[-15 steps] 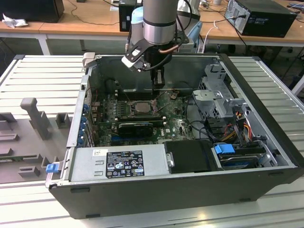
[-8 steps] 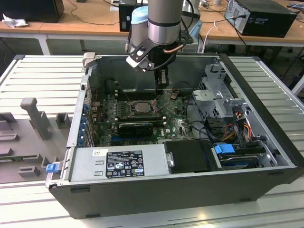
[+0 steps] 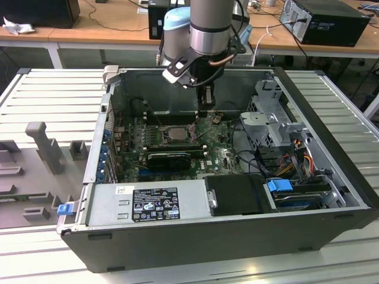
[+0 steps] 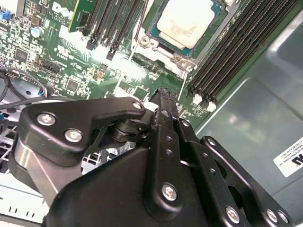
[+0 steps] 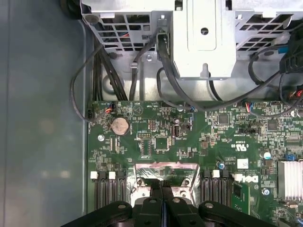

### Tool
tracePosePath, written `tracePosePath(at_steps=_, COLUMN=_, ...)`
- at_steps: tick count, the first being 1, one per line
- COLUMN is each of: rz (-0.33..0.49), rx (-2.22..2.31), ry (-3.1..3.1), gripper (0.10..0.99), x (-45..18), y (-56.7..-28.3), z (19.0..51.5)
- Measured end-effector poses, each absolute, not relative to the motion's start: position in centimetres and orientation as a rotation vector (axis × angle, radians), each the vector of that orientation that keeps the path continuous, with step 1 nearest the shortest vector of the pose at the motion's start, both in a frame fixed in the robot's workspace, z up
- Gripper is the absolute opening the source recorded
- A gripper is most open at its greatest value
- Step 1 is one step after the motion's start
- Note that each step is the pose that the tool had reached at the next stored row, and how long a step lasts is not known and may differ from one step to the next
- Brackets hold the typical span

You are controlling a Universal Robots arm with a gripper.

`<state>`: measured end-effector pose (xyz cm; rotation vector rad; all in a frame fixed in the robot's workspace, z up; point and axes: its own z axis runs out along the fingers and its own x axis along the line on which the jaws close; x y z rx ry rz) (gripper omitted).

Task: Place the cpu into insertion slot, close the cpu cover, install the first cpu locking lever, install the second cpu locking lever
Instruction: 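Close the cpu cover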

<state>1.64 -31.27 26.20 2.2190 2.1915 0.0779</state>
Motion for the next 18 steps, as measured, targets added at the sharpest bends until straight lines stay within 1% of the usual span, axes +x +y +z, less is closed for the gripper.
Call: tracePosePath(at_steps=18, rz=0.078, rx=2.219, ry=2.191, gripper=0.106, x=4.2, y=-31.2, z=26.3)
